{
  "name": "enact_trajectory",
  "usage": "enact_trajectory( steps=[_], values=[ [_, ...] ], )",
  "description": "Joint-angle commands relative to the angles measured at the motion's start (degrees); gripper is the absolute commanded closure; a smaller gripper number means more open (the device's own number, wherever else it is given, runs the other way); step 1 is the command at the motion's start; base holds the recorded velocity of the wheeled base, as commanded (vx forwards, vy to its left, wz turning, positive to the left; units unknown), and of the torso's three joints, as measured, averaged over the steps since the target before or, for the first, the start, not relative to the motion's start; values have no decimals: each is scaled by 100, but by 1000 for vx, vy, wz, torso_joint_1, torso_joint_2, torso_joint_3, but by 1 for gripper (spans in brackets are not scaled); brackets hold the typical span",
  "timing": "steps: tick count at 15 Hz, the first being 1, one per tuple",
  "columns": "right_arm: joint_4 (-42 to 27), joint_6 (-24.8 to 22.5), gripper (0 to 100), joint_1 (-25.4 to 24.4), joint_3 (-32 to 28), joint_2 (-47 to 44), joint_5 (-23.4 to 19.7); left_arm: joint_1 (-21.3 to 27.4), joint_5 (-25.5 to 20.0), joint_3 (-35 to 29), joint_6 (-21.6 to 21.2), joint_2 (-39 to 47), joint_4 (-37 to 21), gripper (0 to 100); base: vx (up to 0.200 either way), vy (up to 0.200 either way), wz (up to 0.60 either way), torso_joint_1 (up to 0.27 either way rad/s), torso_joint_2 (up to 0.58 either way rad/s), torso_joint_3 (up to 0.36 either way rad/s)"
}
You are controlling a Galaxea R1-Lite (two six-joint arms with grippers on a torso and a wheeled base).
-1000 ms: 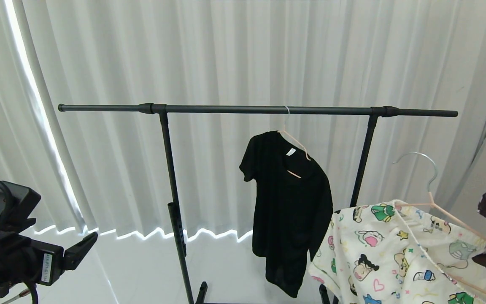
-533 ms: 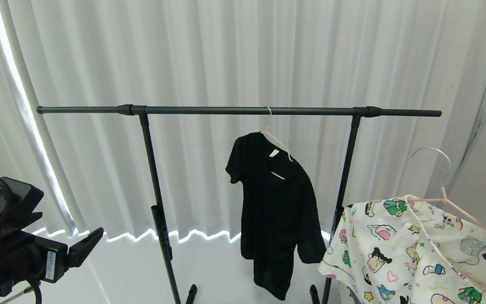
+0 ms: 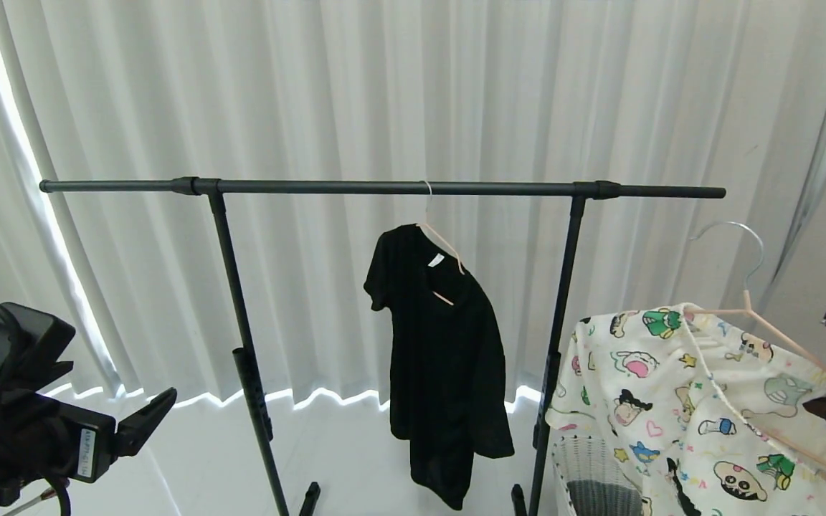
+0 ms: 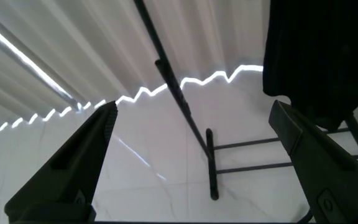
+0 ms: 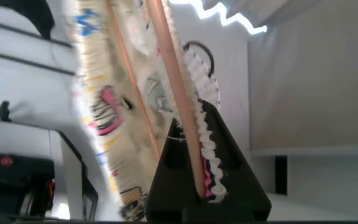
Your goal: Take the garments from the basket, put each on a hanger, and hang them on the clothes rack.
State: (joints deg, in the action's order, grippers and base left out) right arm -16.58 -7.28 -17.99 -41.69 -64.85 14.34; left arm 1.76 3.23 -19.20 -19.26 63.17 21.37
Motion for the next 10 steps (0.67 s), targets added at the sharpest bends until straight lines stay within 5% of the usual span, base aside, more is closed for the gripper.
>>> enact_trajectory(
  steps=[1,10],
  values=[
    [164,-2,100,-2,-252,-361,-10,0,2,-14,1,2,-1,0,0,0,0,0,0,0],
    [278,-11,100,-275,-1781,-1477,-27,9,2,-31,1,-112,-1,0,200,0,0,5,2,0]
  ],
)
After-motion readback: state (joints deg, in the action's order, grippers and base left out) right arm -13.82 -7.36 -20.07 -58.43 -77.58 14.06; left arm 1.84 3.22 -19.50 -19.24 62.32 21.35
